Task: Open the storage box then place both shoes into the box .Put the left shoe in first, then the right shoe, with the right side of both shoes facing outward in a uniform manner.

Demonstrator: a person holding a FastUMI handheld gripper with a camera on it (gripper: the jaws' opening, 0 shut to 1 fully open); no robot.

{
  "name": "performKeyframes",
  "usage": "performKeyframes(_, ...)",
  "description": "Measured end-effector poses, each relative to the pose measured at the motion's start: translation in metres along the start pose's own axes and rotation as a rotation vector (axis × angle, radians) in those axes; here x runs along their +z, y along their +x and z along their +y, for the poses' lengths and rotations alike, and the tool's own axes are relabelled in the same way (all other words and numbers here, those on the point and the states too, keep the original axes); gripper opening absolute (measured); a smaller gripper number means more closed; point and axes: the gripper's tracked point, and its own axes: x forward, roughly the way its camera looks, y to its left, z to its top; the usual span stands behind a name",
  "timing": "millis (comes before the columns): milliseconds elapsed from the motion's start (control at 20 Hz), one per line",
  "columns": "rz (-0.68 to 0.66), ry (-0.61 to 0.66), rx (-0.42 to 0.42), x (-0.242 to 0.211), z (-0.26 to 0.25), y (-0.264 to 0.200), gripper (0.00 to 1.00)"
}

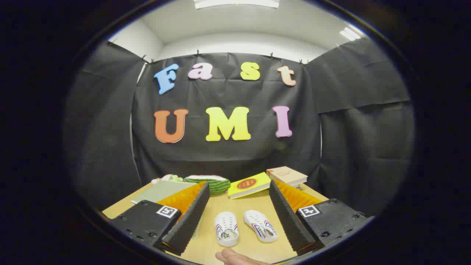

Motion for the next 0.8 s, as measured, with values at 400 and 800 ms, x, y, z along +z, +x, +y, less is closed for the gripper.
performKeyframes(400,0.027,0.012,-0.016,-0.013,-0.007,0.011,1.0)
performKeyframes(800,0.071,0.029,-0.016,-0.033,-0.016,0.034,1.0)
